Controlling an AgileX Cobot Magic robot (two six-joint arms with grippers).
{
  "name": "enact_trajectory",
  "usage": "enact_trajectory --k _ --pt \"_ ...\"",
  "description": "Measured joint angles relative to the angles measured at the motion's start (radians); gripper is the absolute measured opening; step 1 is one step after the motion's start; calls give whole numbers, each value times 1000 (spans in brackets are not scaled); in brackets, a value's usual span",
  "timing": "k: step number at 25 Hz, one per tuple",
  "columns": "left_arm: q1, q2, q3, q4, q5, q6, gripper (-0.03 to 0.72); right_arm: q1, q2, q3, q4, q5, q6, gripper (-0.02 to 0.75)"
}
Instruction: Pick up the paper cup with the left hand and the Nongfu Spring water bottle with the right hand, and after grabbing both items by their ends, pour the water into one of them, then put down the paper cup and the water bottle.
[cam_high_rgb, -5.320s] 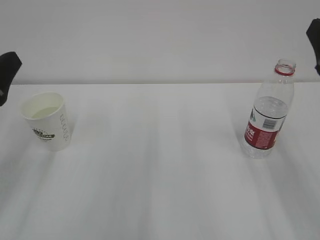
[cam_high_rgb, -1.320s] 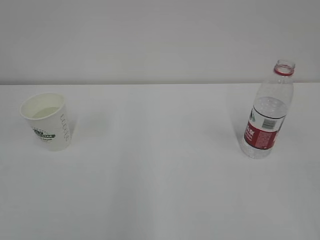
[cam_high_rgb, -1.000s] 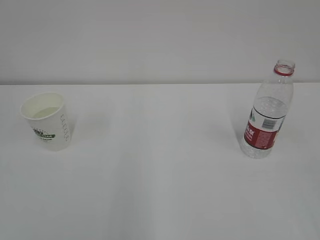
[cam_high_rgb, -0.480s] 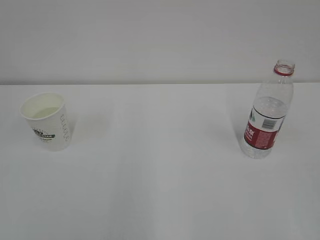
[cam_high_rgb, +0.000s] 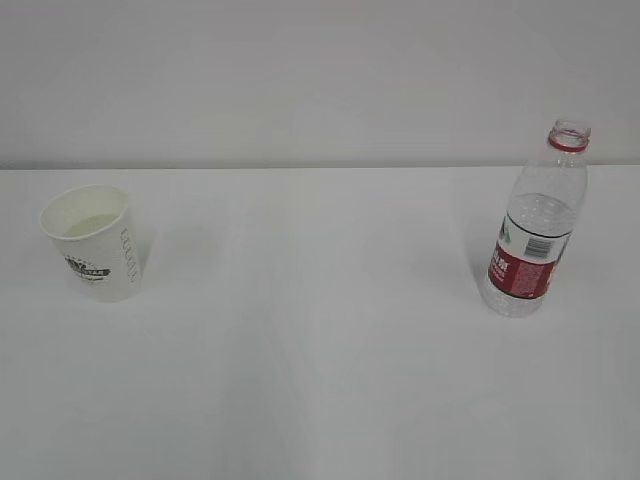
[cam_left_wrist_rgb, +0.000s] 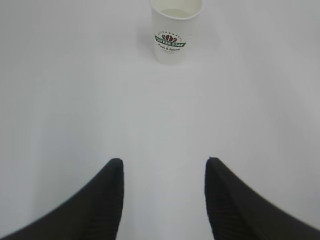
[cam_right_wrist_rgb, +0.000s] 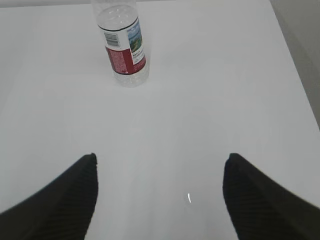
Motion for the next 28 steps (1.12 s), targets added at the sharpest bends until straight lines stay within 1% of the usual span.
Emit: enact_trajectory --k 2,10,28 --pt "0 0 2 10 -12 0 381 0 0 14 0 -27 2 587" --pt "0 0 24 27 -77 0 381 0 0 16 -1 -35 2 587" --pt "0 0 35 36 -100 0 381 0 0 16 -1 -36 2 587"
